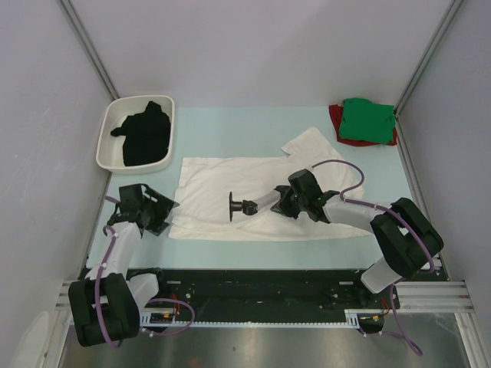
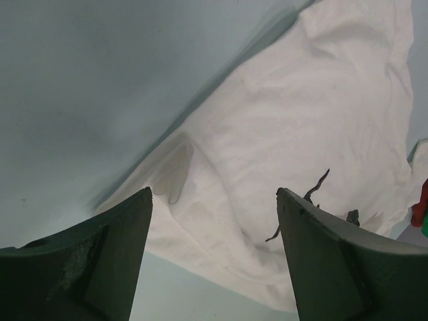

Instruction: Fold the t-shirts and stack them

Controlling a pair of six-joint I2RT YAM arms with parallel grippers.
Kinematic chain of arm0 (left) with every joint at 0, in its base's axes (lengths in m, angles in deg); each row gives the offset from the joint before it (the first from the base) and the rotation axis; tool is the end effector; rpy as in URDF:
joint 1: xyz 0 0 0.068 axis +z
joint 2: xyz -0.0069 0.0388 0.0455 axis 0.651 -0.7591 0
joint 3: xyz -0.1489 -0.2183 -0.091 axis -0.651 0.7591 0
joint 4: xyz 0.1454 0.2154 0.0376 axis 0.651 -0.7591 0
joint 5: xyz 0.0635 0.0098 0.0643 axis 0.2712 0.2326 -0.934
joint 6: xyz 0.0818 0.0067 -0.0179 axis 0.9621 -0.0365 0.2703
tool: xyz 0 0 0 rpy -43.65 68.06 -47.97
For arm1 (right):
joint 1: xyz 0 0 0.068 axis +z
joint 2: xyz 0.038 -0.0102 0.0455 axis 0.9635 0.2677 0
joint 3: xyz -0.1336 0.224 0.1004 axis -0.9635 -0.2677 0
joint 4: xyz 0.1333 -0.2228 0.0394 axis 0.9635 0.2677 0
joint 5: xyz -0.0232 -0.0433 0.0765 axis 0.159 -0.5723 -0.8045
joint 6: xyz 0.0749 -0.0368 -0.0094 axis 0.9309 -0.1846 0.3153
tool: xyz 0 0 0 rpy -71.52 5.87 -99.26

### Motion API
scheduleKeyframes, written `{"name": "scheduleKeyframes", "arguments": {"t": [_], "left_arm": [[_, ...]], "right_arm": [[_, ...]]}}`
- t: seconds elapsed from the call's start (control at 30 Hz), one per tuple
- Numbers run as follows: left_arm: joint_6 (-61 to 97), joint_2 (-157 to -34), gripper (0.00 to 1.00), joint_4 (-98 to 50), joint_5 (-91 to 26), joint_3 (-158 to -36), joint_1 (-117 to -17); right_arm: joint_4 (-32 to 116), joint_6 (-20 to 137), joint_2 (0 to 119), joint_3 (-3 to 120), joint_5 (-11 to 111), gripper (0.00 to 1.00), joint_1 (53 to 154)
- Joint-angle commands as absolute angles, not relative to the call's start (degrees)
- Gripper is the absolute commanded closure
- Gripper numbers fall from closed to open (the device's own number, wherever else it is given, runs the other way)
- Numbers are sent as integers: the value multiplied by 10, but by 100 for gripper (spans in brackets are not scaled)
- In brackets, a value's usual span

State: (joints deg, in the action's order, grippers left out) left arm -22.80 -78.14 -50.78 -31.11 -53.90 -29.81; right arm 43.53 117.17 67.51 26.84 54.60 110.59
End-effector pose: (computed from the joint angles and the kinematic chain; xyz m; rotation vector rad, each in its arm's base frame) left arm 0.2071 0.0270 0.1573 -1.2857 2.2257 -0.5000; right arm 0.2650 0.1986 0.1419 0.6279 2.5201 0.8247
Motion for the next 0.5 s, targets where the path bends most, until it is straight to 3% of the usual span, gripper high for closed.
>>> {"name": "scheduleKeyframes", "arguments": {"t": [0.0, 0.47], "left_arm": [[-213, -783, 20, -496, -299, -535, -291], [-209, -788, 21, -495, -298, -540, -284]], "right_arm": [[393, 1184, 685, 285, 571, 100, 1099], [379, 1174, 725, 295, 579, 100, 1089]]}}
